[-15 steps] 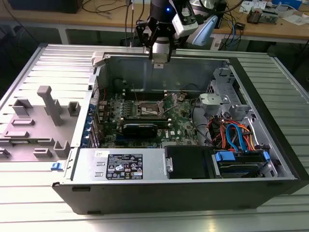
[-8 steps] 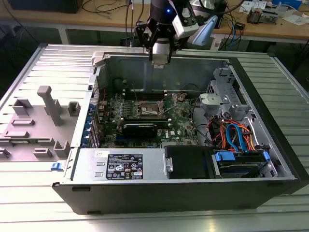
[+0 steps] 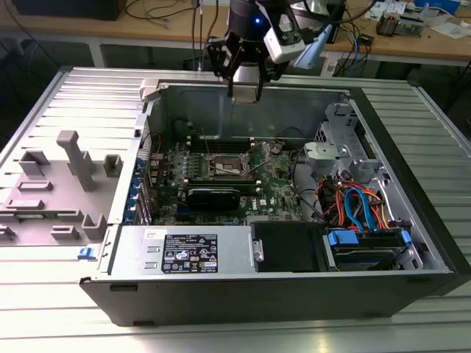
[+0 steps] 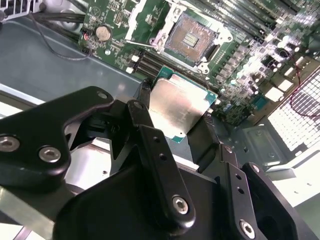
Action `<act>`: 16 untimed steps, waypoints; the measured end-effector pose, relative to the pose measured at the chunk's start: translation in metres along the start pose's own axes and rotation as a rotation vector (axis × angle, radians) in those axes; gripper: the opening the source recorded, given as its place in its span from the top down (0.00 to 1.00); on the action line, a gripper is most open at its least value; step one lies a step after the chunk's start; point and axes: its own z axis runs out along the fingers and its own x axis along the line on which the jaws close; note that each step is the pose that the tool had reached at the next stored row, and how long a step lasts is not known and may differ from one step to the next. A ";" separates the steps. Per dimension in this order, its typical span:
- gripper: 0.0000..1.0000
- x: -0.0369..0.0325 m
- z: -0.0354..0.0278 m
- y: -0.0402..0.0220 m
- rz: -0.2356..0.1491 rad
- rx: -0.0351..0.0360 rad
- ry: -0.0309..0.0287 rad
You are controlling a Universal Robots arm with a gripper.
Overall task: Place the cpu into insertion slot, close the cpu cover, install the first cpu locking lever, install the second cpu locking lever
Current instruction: 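Place the cpu into insertion slot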
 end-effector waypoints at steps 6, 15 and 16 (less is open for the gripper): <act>0.45 -0.0001 -0.0003 -0.0052 0.000 -0.0001 -0.0001; 0.45 -0.0002 0.0001 -0.0055 0.041 -0.0006 -0.0036; 0.45 -0.0002 0.0005 -0.0055 0.064 -0.0011 -0.0056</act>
